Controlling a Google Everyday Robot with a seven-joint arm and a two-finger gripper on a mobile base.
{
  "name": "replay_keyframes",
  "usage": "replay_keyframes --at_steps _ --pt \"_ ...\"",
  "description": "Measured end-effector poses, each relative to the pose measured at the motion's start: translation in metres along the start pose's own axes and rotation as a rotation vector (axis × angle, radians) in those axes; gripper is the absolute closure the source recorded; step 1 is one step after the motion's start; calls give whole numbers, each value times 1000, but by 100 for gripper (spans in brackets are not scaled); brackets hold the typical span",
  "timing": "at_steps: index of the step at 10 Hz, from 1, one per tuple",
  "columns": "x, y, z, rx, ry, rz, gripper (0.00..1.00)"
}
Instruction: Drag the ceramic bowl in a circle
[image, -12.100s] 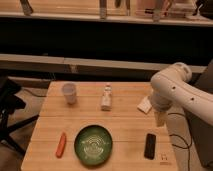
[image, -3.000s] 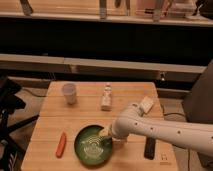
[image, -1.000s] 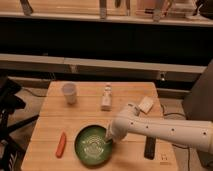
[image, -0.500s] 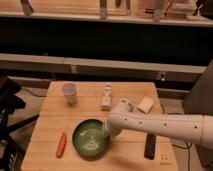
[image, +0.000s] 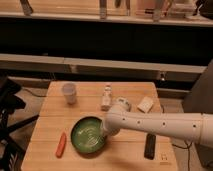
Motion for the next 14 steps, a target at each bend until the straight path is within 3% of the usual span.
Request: replay_keyframes --at_steps 8,14 --pt "12 14 -12 0 21 -4 100" --pt "9 65 -25 5 35 25 100"
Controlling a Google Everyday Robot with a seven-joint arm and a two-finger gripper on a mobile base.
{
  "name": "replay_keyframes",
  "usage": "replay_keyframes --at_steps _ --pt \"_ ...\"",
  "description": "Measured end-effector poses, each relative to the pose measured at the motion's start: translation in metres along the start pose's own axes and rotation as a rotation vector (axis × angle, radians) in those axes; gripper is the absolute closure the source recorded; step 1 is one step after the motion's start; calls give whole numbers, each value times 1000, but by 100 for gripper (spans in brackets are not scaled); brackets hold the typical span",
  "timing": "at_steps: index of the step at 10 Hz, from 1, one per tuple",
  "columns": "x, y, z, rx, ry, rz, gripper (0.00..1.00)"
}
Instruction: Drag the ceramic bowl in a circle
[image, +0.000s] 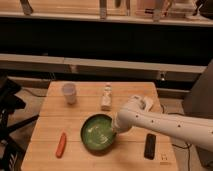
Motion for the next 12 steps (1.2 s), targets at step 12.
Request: replay_keyframes --at_steps 12 --pt "10 32 -9 -4 -6 -45 100"
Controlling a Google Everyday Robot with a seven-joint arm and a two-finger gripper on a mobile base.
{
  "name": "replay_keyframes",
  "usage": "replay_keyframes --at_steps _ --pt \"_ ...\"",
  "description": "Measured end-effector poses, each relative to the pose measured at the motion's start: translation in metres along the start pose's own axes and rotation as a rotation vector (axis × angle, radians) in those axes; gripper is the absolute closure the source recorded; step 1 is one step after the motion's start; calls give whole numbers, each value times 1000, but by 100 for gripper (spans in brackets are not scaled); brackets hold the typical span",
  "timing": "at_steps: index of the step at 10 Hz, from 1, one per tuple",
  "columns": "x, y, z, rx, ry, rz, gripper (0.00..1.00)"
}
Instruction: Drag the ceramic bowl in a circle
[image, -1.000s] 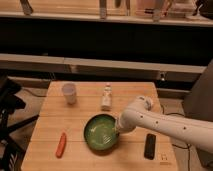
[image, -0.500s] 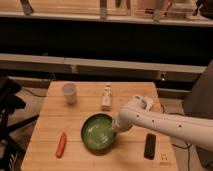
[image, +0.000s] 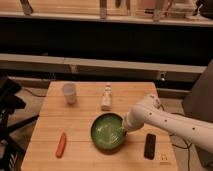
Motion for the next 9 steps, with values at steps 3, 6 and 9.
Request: replay_keyframes --at_steps 3,6,9 --pt "2 -23 3 3 0 -33 100" --pt "3 -7 -1 2 -2 -79 100" --pt "7 -8 -1 4 -2 -101 100"
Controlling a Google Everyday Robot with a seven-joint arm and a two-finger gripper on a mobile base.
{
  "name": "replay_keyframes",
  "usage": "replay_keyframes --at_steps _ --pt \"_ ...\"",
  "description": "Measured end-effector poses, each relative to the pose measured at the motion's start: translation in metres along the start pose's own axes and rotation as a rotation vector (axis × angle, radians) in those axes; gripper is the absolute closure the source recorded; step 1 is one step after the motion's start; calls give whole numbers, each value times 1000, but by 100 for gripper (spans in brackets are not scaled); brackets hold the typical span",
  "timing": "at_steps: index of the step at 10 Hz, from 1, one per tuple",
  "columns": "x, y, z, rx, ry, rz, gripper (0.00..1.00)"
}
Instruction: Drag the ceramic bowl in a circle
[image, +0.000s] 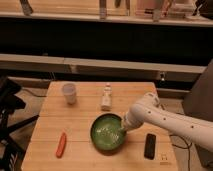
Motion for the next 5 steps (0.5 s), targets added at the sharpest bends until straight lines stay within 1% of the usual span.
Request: replay_keyframes --at_steps 2,4,5 --pt "1 -18 4 4 -1 -21 100" --pt "1 -18 4 6 -2 -36 100" --pt "1 -11 3 6 -2 -49 99"
